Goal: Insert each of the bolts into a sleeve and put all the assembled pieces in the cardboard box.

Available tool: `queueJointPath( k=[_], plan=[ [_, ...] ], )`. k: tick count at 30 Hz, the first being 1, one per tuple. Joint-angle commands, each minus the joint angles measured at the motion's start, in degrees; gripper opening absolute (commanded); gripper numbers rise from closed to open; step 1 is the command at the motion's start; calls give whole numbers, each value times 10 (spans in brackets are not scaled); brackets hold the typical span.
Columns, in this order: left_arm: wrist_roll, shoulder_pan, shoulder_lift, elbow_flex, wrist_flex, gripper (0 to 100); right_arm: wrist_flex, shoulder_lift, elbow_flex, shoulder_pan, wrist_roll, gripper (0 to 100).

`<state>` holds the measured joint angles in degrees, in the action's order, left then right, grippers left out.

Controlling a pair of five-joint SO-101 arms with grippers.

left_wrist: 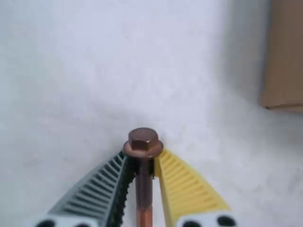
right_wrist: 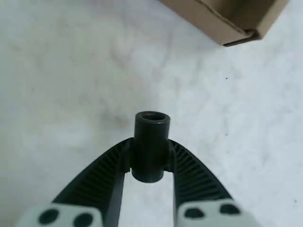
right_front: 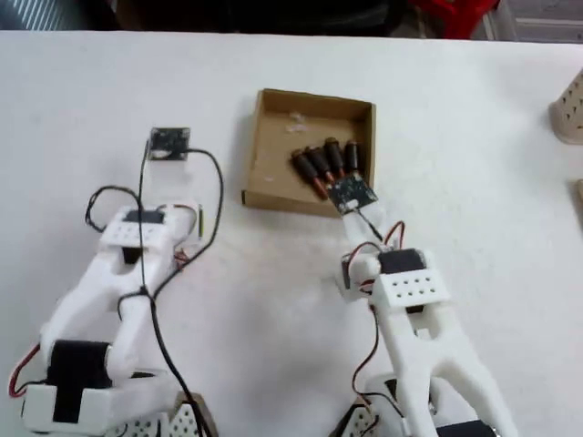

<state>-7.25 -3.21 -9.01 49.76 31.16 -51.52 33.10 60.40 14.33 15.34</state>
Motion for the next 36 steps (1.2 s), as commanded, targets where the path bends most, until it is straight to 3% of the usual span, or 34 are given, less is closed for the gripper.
queueJointPath(
  k=[1,9,16,26,36],
  plan=[
    [5,-27,-39,34,-124,21,89,15,20,39,-101,17],
    [5,-16,-39,46,-142,22,416,18,157,64,-132,17],
    [5,-16,-39,47,-142,22,603,13,207,65,-134,17],
    [5,-16,-39,47,-142,22,879,12,310,179,-134,17],
    [5,-16,-38,47,-142,22,924,12,331,182,-135,16]
  ],
)
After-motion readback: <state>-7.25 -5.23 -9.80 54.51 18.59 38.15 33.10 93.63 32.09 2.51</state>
